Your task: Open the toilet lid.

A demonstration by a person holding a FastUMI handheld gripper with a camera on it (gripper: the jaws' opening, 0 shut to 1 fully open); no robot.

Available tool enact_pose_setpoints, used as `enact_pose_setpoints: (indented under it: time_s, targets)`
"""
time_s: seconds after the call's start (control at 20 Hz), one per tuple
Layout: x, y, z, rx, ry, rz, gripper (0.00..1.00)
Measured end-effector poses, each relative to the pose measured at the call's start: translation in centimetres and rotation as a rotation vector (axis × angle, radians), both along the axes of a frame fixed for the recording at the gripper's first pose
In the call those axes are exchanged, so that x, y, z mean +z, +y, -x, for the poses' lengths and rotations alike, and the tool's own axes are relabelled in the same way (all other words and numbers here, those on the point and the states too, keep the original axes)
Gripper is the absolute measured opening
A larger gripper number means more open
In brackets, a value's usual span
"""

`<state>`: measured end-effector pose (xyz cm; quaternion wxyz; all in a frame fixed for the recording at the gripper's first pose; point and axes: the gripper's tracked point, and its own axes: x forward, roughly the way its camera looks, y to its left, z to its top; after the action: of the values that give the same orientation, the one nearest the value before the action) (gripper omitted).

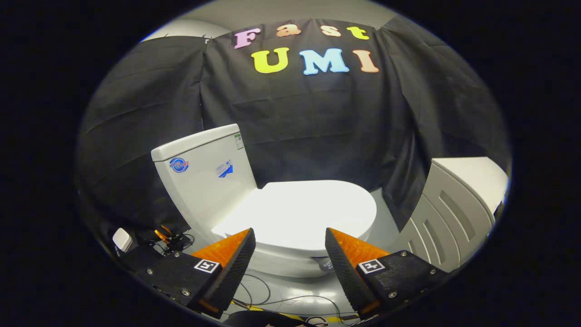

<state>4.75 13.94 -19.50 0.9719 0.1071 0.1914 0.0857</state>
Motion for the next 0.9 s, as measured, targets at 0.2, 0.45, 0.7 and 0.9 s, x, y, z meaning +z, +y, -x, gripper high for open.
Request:
enact_pose_setpoints:
  time_s: [0.2,0.45,0.7,0.9]
  targets:
    - [-2.7,0.3,-0.6,-0.009,0.062,-0.068,0.94]
    - [-6.3,-0.4,-0.8,-0.045,0.144,-0.174,0.96]
    - [-10.5,-1.8,-1.2,-0.117,0.235,-0.319,0.96]
    - [-13.5,-3.3,-1.3,-0.175,0.302,-0.388,0.95]
